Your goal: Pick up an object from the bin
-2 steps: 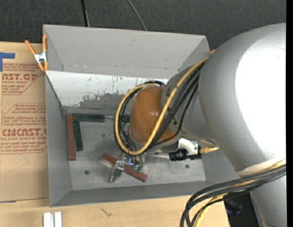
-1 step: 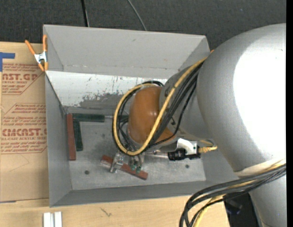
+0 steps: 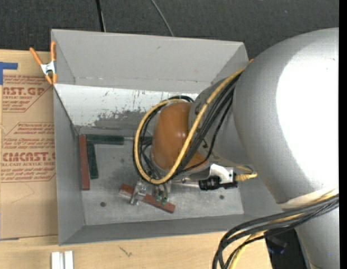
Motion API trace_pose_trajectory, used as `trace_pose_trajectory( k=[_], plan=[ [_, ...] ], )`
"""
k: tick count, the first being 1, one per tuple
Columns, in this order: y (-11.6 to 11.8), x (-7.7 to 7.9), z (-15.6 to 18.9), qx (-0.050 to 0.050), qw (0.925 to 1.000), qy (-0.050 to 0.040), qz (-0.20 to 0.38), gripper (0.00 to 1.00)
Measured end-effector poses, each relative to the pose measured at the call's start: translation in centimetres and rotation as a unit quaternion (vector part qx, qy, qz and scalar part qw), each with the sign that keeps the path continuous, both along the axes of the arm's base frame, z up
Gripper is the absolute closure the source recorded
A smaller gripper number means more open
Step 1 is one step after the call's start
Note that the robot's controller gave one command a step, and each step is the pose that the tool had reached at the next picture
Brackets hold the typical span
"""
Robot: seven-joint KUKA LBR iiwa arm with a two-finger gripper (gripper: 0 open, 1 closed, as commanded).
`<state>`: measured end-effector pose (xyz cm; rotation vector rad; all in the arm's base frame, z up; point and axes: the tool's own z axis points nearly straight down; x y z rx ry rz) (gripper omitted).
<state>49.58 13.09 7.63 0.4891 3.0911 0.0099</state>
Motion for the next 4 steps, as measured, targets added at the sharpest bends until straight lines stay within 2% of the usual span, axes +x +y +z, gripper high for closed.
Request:
trace_pose_trajectory(
  k=[1,2,3,4],
  plan=[
    [0.0,-0.2,0.7,-0.001,1.0000,0.0042,0.000,1.00],
    [-0.1,-0.5,3.0,-0.003,0.9999,0.0115,0.000,1.00],
    [0.0,-0.2,5.7,-0.002,1.0000,0.0069,0.000,1.00],
    [0.0,-0.2,7.5,-0.002,1.0000,0.0069,0.000,1.00]
  ],
)
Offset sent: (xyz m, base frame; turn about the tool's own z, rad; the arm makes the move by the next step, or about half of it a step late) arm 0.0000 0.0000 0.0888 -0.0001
